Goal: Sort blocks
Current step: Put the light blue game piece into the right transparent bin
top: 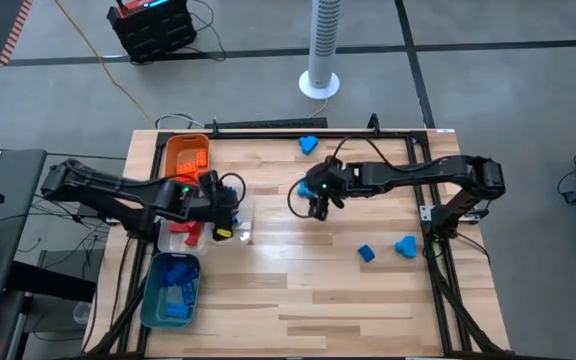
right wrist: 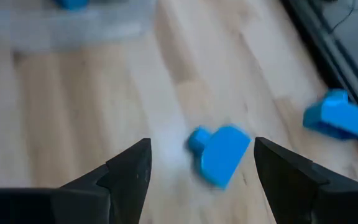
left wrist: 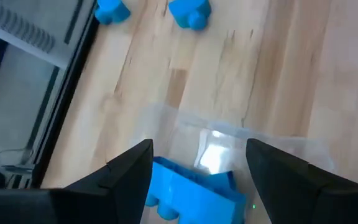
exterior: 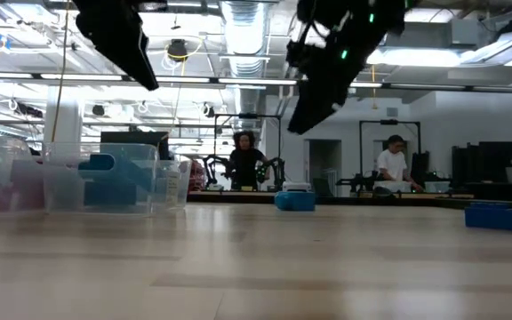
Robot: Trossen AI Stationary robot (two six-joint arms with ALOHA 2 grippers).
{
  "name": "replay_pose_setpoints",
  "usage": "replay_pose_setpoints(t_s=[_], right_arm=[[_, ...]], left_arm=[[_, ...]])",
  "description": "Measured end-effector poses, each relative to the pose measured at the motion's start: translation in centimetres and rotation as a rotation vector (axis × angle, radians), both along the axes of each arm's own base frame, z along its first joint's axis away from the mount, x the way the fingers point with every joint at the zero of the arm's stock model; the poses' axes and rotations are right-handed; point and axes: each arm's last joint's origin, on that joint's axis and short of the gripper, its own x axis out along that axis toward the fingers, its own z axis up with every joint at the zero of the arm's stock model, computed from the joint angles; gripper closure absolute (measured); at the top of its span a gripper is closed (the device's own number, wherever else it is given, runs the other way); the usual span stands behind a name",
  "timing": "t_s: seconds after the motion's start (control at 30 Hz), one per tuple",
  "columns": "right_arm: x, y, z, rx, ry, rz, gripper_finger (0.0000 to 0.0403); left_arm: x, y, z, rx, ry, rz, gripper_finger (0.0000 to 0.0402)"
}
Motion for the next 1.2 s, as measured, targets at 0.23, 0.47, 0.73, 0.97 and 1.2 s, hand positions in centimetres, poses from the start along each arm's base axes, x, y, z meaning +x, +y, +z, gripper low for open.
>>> replay_pose_setpoints(t_s=[0.23, 0.47, 0.73, 0.97, 1.2], right_arm=[[-0.3, -2.9, -3.2, -0.034, -0.221, -0.093, 0.0116], [0.1, -2.7, -6.3, -0.148, -0.339, -0.189, 0.0116], [1.1, -1.3, -10.9, -0.155, -0.194, -0.12, 0.0116], [1.3, -1.5, -11.1, -0.144, -0.217, -0.165, 0.0116], [1.3, -1.9, -12.9, -0.165, -0.208, -0.273, 0.0116]], left_arm=[[-0.1, -2.0, 0.1, 0.083, -0.111, 0.046, 0.0148], [0.7, -3.8, 0.8, 0.174, -0.299, 0.025, 0.0148], [0.9, -3.8, 0.6, 0.185, -0.304, 0.014, 0.0148], [0.4, -3.6, -0.2, 0.196, -0.236, 0.01, 0.0148], [0.2, -3.5, -0.4, 0.206, -0.196, 0.01, 0.0148]])
